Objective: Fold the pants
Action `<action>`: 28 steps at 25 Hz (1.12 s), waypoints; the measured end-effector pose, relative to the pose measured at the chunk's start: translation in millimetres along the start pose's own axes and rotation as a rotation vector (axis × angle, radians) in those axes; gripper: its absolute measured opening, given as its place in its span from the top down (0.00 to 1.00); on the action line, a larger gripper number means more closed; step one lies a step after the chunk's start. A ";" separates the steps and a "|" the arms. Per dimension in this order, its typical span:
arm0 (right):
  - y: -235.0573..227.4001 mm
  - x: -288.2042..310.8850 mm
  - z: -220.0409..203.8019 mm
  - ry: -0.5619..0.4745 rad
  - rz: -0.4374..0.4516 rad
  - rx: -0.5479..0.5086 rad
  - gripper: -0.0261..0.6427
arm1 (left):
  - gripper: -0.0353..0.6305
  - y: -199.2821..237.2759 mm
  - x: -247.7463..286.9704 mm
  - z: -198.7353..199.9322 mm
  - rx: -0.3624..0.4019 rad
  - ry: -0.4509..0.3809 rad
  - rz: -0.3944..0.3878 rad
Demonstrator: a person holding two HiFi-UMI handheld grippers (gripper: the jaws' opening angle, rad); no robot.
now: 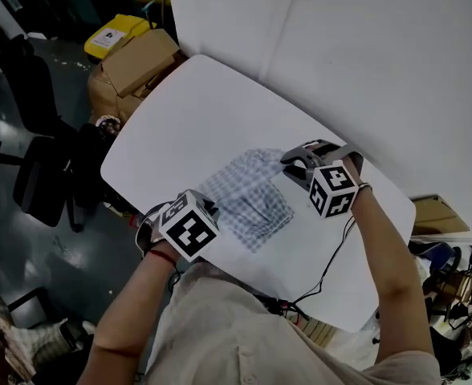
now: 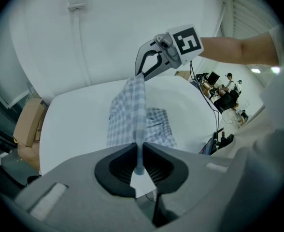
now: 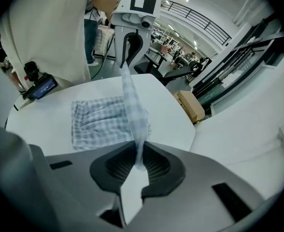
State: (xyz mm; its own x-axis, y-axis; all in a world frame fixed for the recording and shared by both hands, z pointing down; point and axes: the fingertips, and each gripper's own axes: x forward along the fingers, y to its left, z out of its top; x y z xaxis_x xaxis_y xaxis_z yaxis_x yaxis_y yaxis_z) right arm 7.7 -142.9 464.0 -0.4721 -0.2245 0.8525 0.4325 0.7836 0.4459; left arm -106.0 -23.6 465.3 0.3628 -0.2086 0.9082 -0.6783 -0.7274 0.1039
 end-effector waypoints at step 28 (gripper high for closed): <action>153.7 35.4 -52.1 0.064 -0.058 -0.048 0.84 | 0.88 -125.7 129.3 -40.4 0.073 0.053 0.107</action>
State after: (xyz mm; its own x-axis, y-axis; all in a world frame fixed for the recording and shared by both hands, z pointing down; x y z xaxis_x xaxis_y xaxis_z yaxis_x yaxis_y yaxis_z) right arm 97.5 -60.7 576.9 -0.4477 -0.3069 0.8398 0.4426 0.7401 0.5064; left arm 0.3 67.3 586.1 0.2553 -0.2547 0.9327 -0.6624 -0.7488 -0.0232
